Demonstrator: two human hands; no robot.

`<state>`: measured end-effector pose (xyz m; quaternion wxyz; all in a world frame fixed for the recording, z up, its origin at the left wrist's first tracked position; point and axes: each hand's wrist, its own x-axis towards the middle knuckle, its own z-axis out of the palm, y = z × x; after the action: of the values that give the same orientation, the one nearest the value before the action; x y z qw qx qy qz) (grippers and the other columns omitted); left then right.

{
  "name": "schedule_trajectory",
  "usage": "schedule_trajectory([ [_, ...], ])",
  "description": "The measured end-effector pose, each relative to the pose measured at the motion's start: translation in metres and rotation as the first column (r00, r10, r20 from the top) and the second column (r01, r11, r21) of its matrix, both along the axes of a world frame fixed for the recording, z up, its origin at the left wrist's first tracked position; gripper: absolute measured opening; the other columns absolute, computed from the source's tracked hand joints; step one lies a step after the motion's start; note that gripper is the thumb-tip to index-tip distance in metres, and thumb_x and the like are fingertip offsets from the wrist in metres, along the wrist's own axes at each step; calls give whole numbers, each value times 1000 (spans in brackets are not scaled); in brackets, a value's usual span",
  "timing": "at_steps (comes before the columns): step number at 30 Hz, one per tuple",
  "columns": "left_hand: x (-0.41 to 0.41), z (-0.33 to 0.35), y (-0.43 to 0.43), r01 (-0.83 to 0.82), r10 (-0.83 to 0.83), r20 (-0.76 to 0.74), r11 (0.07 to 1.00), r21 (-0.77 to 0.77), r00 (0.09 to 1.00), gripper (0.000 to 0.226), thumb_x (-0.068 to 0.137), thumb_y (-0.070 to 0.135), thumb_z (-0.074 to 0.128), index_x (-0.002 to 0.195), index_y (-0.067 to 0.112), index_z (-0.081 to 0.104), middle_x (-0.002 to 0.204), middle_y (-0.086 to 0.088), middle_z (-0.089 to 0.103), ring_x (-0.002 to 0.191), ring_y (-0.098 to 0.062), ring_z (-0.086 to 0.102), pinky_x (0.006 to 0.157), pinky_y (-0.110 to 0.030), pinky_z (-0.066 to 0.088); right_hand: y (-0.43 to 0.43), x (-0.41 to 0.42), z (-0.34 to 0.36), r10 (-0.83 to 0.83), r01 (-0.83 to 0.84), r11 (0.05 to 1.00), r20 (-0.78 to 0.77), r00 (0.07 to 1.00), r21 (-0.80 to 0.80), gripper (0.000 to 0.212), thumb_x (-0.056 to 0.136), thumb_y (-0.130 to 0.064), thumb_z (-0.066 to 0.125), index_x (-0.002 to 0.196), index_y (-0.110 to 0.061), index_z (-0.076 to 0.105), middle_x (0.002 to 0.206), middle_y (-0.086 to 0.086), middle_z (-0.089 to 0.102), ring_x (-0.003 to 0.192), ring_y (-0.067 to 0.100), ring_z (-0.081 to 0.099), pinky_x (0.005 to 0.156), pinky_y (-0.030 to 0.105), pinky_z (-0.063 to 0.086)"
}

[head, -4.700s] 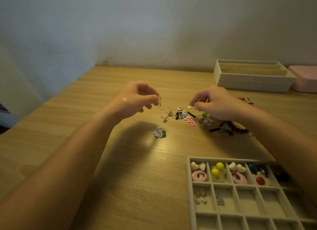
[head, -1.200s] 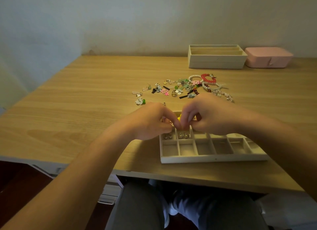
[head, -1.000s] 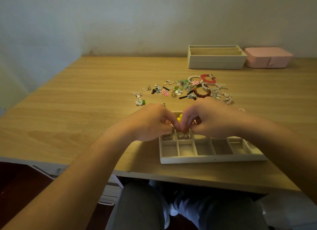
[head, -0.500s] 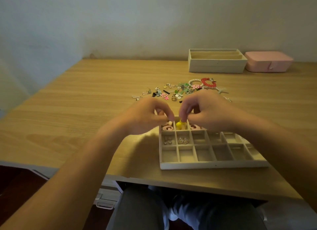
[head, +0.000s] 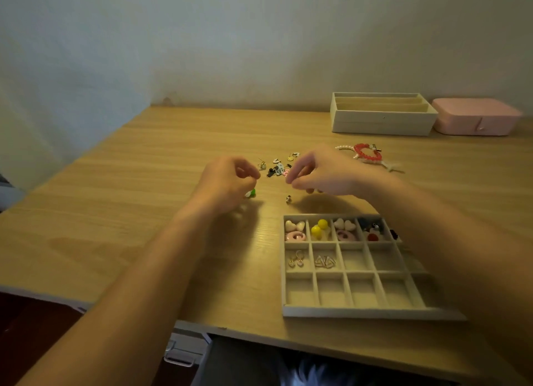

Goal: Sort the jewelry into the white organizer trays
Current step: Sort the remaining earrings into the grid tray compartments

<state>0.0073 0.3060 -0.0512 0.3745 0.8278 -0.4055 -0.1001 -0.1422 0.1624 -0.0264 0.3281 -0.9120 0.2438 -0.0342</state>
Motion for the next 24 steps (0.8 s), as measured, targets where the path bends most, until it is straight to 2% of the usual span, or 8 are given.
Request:
schedule_trajectory([
  [2,-2,-2,-4,-18,17,-19,998,-56,1000,19,87,10,67,84,28,72,79,10,64,64,-1,57,48,-6,36,4,9,-4,36,-39,997,-43,998,-59,9,93,-27,71,101,-26,77,94,-10,70,91,9,65,75,24,52],
  [5,-4,-3,-8,-42,38,-36,991,-127,999,18,85,8,67,85,26,72,75,11,61,65,0,55,47,-5,37,10,19,-10,15,-27,988,-75,997,-154,16,88,-37,77,97,-24,77,93,-9,70,89,8,64,74,25,53],
  [11,0,-4,-7,-61,47,-82,981,-183,996,17,85,9,68,84,26,72,80,8,66,73,-3,60,51,-5,41,9,22,-14,-8,-3,992,-86,996,-126,7,87,-22,79,93,-24,76,96,-8,70,96,12,65,79,27,53],
  [13,0,-2,-4,-54,32,-111,978,-200,993,18,86,8,69,84,26,72,78,8,67,71,-5,61,52,-7,43,4,17,-11,-25,24,999,-31,999,-35,9,88,-18,79,94,-23,75,92,-6,71,89,13,69,69,24,54],
  [14,-1,0,-3,-36,8,-133,977,-209,991,18,86,8,69,84,25,72,77,8,67,69,-5,60,53,-9,44,2,13,-7,-48,46,997,23,999,60,9,89,-16,77,96,-20,74,91,-3,73,84,14,71,65,23,56],
  [17,-11,8,-2,60,-125,-266,969,-242,956,9,91,10,69,93,17,73,80,-2,72,64,-8,60,55,-19,47,-3,0,5,-117,52,953,205,972,298,13,91,-8,73,103,-13,73,92,5,76,83,16,76,67,24,61],
  [20,-29,16,-5,135,-250,-392,945,-298,885,16,96,22,66,104,9,71,93,-10,76,74,-13,69,61,-21,54,-3,-10,13,-109,9,951,305,946,310,23,86,-5,78,107,-12,71,94,6,76,84,19,76,70,28,62],
  [24,-47,18,-12,90,-302,-517,915,-394,801,16,91,22,71,98,8,71,90,-13,76,74,-15,69,66,-23,57,-2,-23,19,-119,-2,953,382,916,302,33,82,-3,81,111,-12,69,96,5,75,84,18,74,71,28,62],
])
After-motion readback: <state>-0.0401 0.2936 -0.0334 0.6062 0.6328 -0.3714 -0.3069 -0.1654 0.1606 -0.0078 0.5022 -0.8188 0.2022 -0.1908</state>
